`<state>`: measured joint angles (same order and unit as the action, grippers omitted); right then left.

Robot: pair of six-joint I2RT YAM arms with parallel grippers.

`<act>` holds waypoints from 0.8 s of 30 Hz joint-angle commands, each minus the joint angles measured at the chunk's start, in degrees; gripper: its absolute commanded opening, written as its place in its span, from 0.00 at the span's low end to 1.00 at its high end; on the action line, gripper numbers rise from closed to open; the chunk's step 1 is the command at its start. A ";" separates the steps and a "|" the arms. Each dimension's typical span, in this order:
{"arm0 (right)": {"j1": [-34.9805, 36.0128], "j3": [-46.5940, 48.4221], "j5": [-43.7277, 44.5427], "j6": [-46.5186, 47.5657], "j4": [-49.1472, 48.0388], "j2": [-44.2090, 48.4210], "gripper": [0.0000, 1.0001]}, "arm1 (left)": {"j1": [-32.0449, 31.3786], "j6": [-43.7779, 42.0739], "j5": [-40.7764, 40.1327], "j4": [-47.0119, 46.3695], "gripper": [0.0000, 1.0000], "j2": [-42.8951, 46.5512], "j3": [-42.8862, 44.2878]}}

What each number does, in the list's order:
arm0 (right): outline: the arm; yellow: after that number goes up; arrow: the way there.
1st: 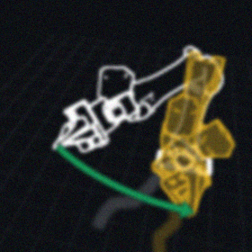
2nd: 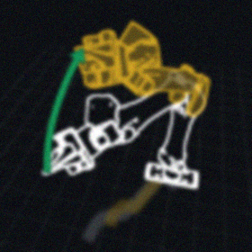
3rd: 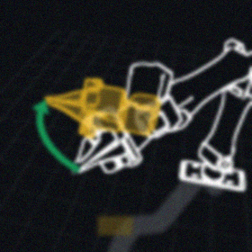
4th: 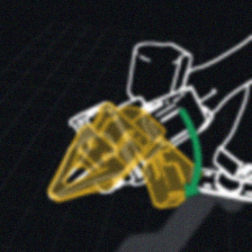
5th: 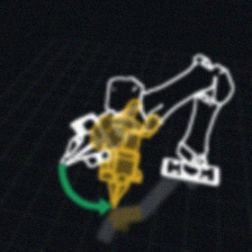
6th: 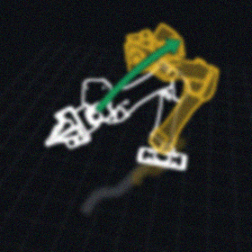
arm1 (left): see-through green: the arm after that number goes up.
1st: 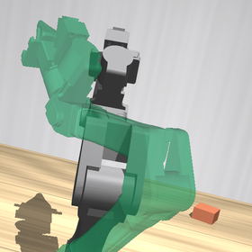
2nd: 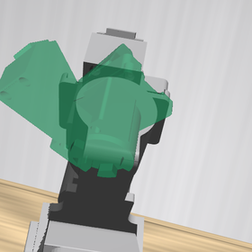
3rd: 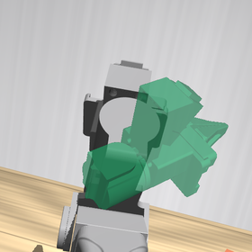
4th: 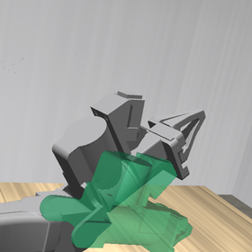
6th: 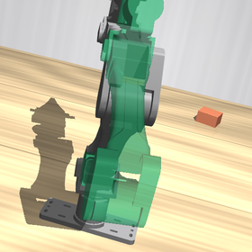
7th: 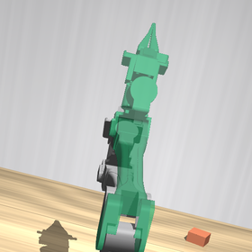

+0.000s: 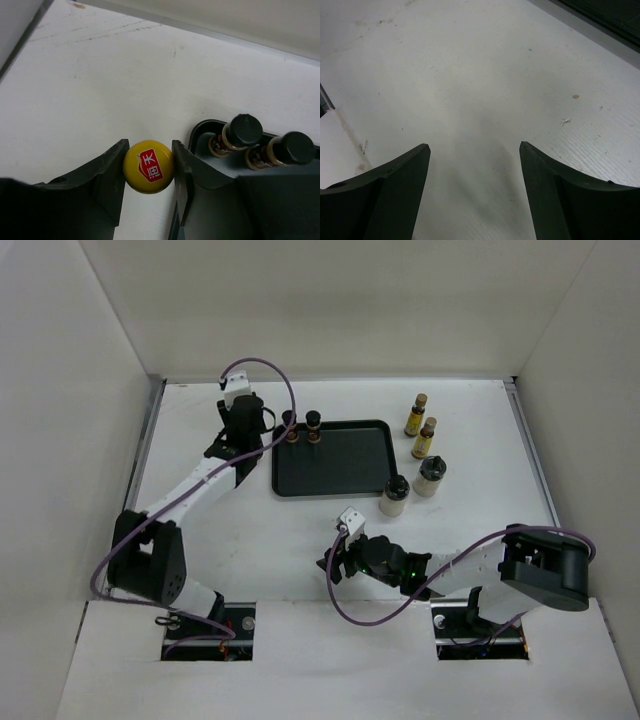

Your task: Organize the condiment bottles

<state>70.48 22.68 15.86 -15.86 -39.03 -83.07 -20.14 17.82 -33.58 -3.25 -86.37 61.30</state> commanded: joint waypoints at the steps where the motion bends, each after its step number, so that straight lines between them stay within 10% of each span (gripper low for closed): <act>1: -0.30 1.23 -0.65 -0.05 -3.07 0.45 0.79 | -3.71 -3.06 -3.33 -6.51 0.17 11.30 1.11; 24: -1.44 1.23 -0.65 -0.75 -2.72 0.36 0.79 | -15.06 0.72 -0.26 -13.81 0.18 3.22 -4.26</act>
<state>69.32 22.68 15.86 -16.25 -39.03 -83.07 -34.68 17.72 -33.80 -7.35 -84.88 56.07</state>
